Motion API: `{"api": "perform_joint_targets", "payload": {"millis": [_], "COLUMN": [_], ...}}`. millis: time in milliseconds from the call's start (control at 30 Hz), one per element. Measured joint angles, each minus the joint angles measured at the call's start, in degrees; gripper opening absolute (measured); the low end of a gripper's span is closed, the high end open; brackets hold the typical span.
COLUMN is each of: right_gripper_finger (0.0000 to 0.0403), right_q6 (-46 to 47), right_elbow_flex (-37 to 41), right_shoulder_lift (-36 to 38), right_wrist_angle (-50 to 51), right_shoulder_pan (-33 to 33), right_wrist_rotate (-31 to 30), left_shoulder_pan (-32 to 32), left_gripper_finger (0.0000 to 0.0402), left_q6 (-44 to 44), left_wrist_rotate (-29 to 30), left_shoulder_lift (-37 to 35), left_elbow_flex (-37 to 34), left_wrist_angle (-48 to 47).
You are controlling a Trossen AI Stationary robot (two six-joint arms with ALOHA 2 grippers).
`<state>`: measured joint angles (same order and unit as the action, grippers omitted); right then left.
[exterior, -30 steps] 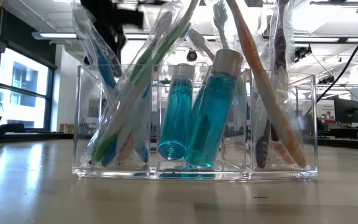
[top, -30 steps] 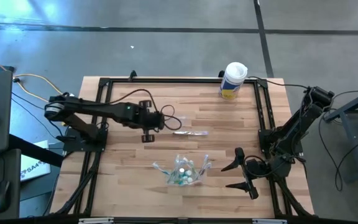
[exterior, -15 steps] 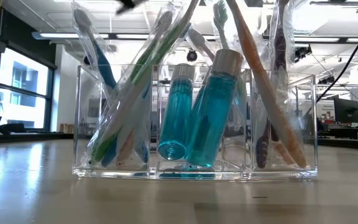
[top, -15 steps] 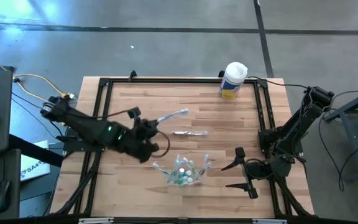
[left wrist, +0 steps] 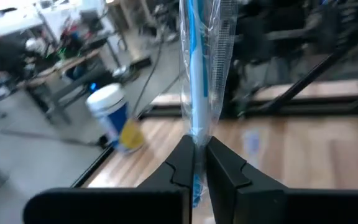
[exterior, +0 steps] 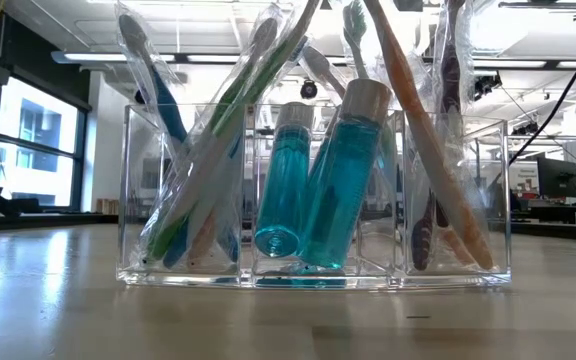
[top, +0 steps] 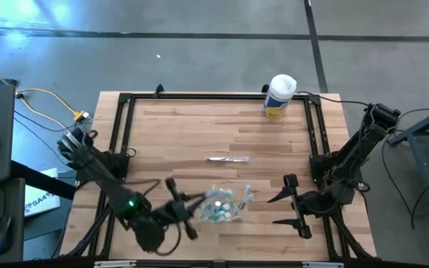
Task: Pick & Place toothbrushing station
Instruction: Put the blue toothbrush into the transparent organizer
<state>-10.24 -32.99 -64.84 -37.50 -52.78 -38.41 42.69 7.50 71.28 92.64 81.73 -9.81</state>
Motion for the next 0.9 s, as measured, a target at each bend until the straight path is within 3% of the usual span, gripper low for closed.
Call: {"api": "perform_joint_targets", "payload": {"millis": [67, 233, 367, 567, 767, 900], "right_gripper_finger": [0.027, 0.027, 0.027, 0.0274, 0.0298, 0.0308], "right_q6": [-2.0, -3.1, -1.5, 0.0, -0.1, 0.1], "right_elbow_flex": [0.0, 0.0, 0.0, 0.0, 0.0, 0.0], "right_shoulder_lift": [0.0, 0.0, 0.0, 0.0, 0.0, 0.0], "right_wrist_angle": [-2.4, -4.8, -4.7, -4.8, -5.0, -5.0], "right_shoulder_pan": [0.5, 2.6, 3.5, 3.4, 4.9, 6.5], "right_wrist_rotate": [1.7, 8.3, 12.3, 12.5, 7.0, 7.7], "left_shoulder_pan": [0.3, -1.8, -4.3, -8.8, -12.7, -15.0], "left_gripper_finger": [0.0015, 0.0015, 0.0015, 0.0015, 0.0015, 0.0015], "left_q6": [-5.2, -14.7, -18.1, -12.3, -9.7, -7.9], "left_wrist_rotate": [-1.2, -11.6, -19.6, -30.9, -37.0, -40.7], "left_shoulder_lift": [2.8, 9.8, 13.3, 15.1, 16.5, 17.6], "left_elbow_flex": [0.0, 0.0, 0.0, 0.0, 0.0, 0.0], "left_wrist_angle": [9.3, 30.0, 38.4, 40.0, 40.2, 40.2]}}
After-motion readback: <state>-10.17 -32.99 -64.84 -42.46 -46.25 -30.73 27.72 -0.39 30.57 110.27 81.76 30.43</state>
